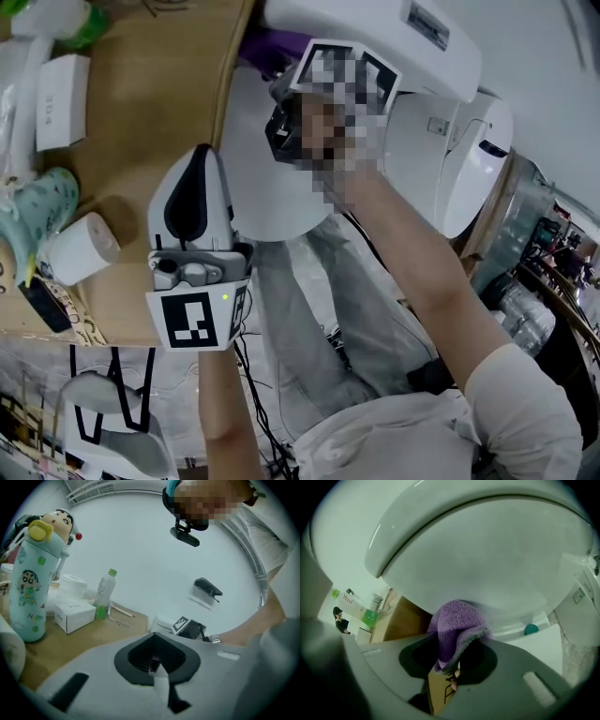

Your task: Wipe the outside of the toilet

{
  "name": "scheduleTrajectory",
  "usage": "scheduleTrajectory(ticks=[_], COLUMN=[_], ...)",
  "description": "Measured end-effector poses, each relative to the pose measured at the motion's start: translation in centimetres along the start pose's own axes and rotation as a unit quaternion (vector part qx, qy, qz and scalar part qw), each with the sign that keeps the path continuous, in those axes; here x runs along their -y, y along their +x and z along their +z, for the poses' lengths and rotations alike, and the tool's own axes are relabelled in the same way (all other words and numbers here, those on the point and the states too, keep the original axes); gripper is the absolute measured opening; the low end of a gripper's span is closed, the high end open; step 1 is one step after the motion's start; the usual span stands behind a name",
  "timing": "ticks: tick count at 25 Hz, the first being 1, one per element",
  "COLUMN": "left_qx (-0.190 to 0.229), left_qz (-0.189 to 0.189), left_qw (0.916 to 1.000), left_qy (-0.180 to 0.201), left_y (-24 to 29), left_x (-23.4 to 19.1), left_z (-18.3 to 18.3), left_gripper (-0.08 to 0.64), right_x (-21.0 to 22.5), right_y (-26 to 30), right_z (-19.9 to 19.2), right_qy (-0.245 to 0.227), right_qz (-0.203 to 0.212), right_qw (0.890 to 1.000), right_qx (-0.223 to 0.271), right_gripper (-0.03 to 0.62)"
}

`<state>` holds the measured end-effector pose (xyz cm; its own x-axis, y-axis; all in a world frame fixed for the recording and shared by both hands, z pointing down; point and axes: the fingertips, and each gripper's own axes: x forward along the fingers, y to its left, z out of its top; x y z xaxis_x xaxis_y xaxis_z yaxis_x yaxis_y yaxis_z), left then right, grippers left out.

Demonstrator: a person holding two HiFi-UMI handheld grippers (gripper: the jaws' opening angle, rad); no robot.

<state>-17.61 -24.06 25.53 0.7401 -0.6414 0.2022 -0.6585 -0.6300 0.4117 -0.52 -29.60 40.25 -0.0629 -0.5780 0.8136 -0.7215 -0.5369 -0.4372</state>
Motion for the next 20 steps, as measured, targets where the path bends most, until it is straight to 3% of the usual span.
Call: scheduleTrajectory(ticks=[11, 17, 20], left_qx=[0.014, 0.029, 0.031], left_qz=[0.061, 0.091, 0.102], left_qw=[0.998, 0.9953, 0.9943], left_qy=[0.007, 0.016, -0.003], left_y=[-2.6, -2.8, -2.4], left_x=[0.2, 4.0, 6.8], left_z=[-0.1, -1.0, -2.5], left_gripper=[0.006, 0.006, 0.006], right_x=[-2.9, 0.5, 3.8], right_y=[-0.8, -3.1, -5.1], right_z=[-0.6, -2.4, -3.6], right_qy=[-0.053, -0.064, -0.069], right_qz=[0.078, 0.104, 0.102], right_qw=[0.996, 0.992, 0.991], right_qx=[-0.012, -0.035, -0.055], right_gripper=[0.101, 0.101, 0.101])
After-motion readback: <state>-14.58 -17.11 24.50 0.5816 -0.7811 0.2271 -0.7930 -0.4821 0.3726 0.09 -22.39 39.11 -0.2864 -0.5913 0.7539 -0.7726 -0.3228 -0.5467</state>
